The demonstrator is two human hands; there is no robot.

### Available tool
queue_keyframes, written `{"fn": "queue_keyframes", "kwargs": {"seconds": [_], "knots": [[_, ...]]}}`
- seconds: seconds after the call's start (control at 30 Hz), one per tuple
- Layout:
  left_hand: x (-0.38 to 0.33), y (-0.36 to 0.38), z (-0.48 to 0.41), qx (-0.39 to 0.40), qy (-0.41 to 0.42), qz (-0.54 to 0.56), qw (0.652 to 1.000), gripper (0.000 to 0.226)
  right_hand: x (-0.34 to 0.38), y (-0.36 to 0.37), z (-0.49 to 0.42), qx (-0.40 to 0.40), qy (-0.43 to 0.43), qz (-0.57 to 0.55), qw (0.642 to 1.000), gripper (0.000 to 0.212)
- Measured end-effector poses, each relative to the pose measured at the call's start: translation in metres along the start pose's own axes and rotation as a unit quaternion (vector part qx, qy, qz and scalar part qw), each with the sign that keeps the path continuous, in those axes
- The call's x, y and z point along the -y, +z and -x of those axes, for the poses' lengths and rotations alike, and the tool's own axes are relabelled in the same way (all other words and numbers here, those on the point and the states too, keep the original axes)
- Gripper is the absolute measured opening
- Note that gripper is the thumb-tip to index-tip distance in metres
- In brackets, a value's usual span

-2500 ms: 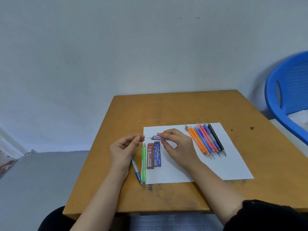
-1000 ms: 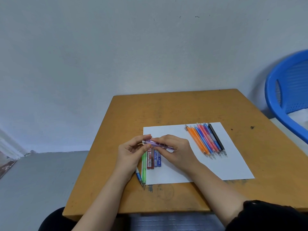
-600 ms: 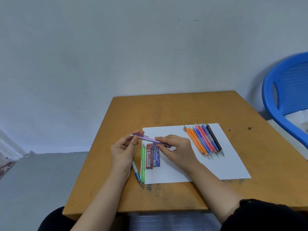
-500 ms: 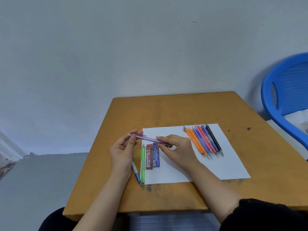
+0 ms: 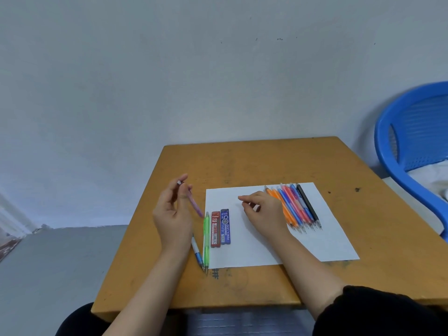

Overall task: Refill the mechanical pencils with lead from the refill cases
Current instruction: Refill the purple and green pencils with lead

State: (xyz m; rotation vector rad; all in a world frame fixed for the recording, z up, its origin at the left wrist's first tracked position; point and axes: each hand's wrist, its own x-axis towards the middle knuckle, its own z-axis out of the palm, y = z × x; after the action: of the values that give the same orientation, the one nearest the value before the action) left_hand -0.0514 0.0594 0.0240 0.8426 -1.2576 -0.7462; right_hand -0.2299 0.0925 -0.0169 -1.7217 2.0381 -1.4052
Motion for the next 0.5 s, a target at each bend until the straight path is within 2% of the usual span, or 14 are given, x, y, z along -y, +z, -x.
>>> {"fn": "queue_keyframes", "kwargs": {"seconds": [0.1,0.23,0.37,0.5], "knots": [[0.006,-0.004,-0.002,0.050,0.091,-0.058,0.993,0.020,-0.004,-0.002,-0.004,0.027,0.060,0.021,0.998,0.023],[0.020,-0.006,-0.002,0.118,0.178,-0.109,0.971,0.028,-0.004,-0.003,-0.005,0.038,0.089,0.016,0.995,0.024],[0.036,-0.007,0.003,0.167,0.213,-0.169,0.948,0.030,-0.005,-0.006,-0.005,0.060,0.104,0.002,0.993,0.026],[0.048,-0.010,0.005,0.187,0.251,-0.212,0.926,0.031,-0.003,-0.009,-0.002,0.117,0.095,0.028,0.988,0.029]]}}
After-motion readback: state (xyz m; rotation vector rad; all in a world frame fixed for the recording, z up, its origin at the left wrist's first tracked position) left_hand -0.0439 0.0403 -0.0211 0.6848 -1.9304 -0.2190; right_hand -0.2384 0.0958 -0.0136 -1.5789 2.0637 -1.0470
